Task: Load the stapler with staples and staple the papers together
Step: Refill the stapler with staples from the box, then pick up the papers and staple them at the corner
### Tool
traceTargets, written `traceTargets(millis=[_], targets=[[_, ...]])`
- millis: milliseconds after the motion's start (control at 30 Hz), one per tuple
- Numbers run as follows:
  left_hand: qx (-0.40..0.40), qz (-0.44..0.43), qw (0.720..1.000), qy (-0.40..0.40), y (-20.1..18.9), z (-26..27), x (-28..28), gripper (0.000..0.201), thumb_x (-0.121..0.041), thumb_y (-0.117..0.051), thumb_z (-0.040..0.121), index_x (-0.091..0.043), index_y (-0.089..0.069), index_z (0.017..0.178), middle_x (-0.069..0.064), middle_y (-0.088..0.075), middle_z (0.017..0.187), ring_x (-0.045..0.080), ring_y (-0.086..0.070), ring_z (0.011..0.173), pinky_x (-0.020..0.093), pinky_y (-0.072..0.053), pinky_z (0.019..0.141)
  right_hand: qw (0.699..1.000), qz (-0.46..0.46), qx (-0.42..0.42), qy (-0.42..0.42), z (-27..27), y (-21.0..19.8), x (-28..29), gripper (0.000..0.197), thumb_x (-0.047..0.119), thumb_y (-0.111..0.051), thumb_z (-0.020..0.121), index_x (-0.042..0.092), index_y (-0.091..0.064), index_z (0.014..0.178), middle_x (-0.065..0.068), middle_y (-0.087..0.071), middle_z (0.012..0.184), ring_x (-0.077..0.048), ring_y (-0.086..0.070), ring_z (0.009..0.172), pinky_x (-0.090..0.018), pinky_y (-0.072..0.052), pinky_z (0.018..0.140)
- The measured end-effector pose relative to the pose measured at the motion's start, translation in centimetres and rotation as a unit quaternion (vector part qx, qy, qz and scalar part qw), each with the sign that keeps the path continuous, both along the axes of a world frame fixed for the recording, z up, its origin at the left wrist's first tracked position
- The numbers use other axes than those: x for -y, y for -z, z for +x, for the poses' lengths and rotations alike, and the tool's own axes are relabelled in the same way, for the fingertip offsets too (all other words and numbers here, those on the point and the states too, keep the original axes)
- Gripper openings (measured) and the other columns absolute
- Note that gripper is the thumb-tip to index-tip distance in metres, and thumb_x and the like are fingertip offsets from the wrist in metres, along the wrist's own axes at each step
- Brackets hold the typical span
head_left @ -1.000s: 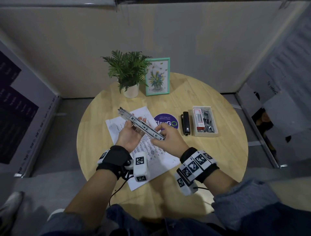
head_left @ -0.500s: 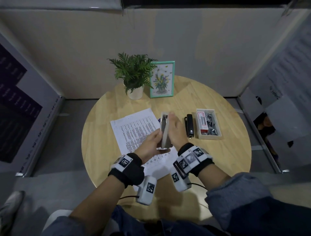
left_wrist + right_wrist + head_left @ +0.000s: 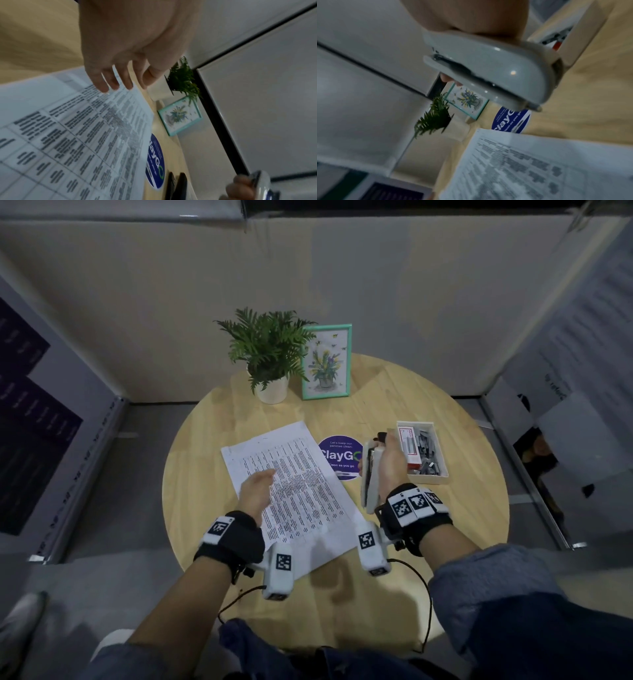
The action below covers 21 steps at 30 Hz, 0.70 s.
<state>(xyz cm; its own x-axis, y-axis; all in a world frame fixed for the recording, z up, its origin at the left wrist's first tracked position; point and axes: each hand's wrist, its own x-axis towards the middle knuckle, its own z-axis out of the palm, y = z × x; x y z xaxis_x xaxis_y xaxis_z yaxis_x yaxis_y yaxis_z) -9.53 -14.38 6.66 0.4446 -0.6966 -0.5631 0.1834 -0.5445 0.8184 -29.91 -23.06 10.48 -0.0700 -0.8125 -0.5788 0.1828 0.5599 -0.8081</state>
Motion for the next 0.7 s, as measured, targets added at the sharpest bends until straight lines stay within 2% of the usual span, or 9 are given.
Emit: traceTargets(millis=[133,233,333,400,467,533,600,667,700], targets=[[0.038,0.030,0.995,-0.087,1.4,2.1,-0.2,0.041,-0.005,-0.041,0.095,-0.006,-0.044,0.135,0.013,-0.038,0.148,0.029,-0.036,0.135,0.039,-0.031,0.107,0.986,0.016,-0.129,-0.101,0.6,1.5,0.6,0.064,0.058,-0.021,0.094,0.009,-0.063,0.101,-0.010,-0.065,0.101,-0.025,-0.060,0.097,-0.036,-0.042,0.100],[0.046,0.051,0.988,-0.135,2.4,3.1,-0.6,0.049,-0.007,-0.045,0.094,-0.005,-0.033,0.141,0.016,-0.035,0.148,0.033,-0.038,0.132,0.038,-0.034,0.104,0.971,0.069,-0.146,-0.178,1.6,3.7,1.1,0.079,0.068,-0.017,0.087,0.006,-0.064,0.095,-0.011,-0.069,0.090,-0.023,-0.063,0.084,-0.028,-0.052,0.087],[0.017,0.082,0.983,-0.166,4.1,3.8,-0.9,0.062,-0.008,-0.053,0.092,-0.004,-0.023,0.146,0.019,-0.031,0.150,0.038,-0.040,0.131,0.043,-0.039,0.104,0.950,0.076,-0.218,-0.212,1.7,11.2,3.4,0.096,0.085,-0.013,0.067,0.011,-0.065,0.098,-0.013,-0.067,0.103,-0.030,-0.062,0.100,-0.043,-0.043,0.102],[0.026,0.108,0.983,-0.145,5.2,4.2,-0.9,0.066,-0.010,-0.059,0.089,0.000,-0.024,0.144,0.023,-0.036,0.147,0.040,-0.044,0.128,0.047,-0.042,0.102,0.936,0.092,-0.254,-0.225,1.3,15.1,4.9,0.089,0.089,-0.009,0.058,0.020,-0.061,0.079,-0.010,-0.063,0.083,-0.026,-0.061,0.084,-0.040,-0.045,0.091],[0.033,0.120,0.988,-0.087,5.8,4.6,-1.1,0.062,-0.011,-0.062,0.088,0.005,-0.033,0.140,0.025,-0.042,0.143,0.041,-0.047,0.126,0.051,-0.041,0.104,0.948,0.069,-0.232,-0.205,1.7,12.8,4.1,0.058,0.079,-0.012,0.074,0.031,-0.045,0.069,0.001,-0.051,0.073,-0.012,-0.050,0.068,-0.027,-0.043,0.071],[0.044,0.116,0.992,-0.037,5.9,4.7,-1.4,0.049,-0.011,-0.061,0.088,0.004,-0.047,0.132,0.023,-0.054,0.134,0.038,-0.054,0.118,0.048,-0.044,0.101,0.958,0.072,-0.200,-0.191,2.1,12.4,3.7,0.051,0.064,-0.015,0.089,0.029,-0.048,0.072,-0.001,-0.054,0.074,-0.015,-0.053,0.067,-0.029,-0.045,0.066],[0.137,0.101,0.985,0.020,5.8,4.7,-1.9,0.045,-0.015,-0.061,0.089,0.003,-0.051,0.130,0.020,-0.058,0.131,0.036,-0.056,0.116,0.043,-0.045,0.099,0.964,0.091,-0.167,-0.185,3.3,8.5,1.9,0.068,0.062,-0.016,0.092,0.013,-0.064,0.085,-0.013,-0.067,0.083,-0.030,-0.062,0.078,-0.040,-0.053,0.080],[0.234,0.056,0.968,0.070,5.6,4.6,-2.5,0.045,-0.015,-0.055,0.093,0.002,-0.046,0.133,0.020,-0.055,0.133,0.035,-0.054,0.120,0.040,-0.042,0.100,0.962,0.097,-0.172,-0.188,2.9,6.8,1.2,0.076,0.057,-0.015,0.095,-0.001,-0.063,0.101,-0.016,-0.066,0.089,-0.028,-0.063,0.089,-0.043,-0.047,0.094],[0.259,0.032,0.962,0.085,5.4,4.6,-2.7,0.045,-0.014,-0.052,0.095,0.001,-0.043,0.136,0.019,-0.054,0.135,0.035,-0.052,0.122,0.039,-0.040,0.101,0.963,0.099,-0.170,-0.185,2.7,6.2,0.7,0.075,0.054,-0.014,0.096,-0.006,-0.059,0.100,-0.014,-0.064,0.082,-0.025,-0.062,0.081,-0.041,-0.049,0.089]])
